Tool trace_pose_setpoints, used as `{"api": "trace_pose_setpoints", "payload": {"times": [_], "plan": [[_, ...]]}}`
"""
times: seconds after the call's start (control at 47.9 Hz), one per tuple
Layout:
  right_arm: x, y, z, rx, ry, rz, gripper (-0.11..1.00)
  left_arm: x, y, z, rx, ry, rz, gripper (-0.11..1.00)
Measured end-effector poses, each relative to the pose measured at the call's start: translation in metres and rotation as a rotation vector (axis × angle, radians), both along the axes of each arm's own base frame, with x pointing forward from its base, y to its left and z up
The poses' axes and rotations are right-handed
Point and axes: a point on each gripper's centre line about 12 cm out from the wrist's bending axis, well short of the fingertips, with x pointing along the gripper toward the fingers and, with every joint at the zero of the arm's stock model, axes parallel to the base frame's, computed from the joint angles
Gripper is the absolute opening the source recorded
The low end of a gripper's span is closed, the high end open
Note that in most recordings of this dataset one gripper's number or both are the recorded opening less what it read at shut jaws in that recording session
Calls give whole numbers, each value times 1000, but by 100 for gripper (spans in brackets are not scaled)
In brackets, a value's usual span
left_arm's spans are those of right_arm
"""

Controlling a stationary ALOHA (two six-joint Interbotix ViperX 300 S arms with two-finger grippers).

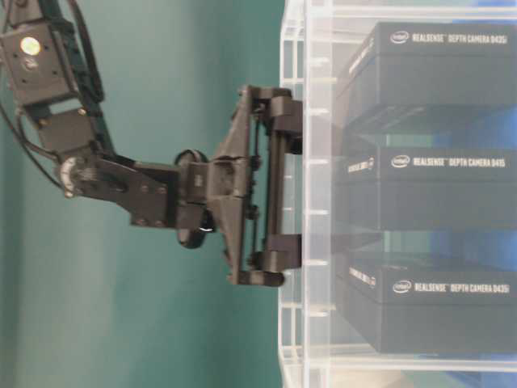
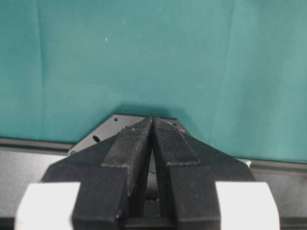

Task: Take the box out of the case with the right arm.
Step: 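Lower the right gripper around the middle box and close on it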

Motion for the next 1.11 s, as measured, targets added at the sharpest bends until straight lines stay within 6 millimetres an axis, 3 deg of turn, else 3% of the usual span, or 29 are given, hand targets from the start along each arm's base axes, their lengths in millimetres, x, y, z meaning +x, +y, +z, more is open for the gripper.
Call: {"api": "trace_pose_setpoints", "payload": {"times": [0.71,0.814,0.897,1.106], "plan": [[1,5,-5,47,7,-29,92,0,0,-1,0,3,0,0],[0,5,-5,48,12,-30,84,0,0,0,0,0,0,0],[-1,6,-5,46,20,-36,66,0,0,0,0,-3,0,0],[-3,7,-5,40,44,-53,65,0,0,0,0,-3,0,0]]}}
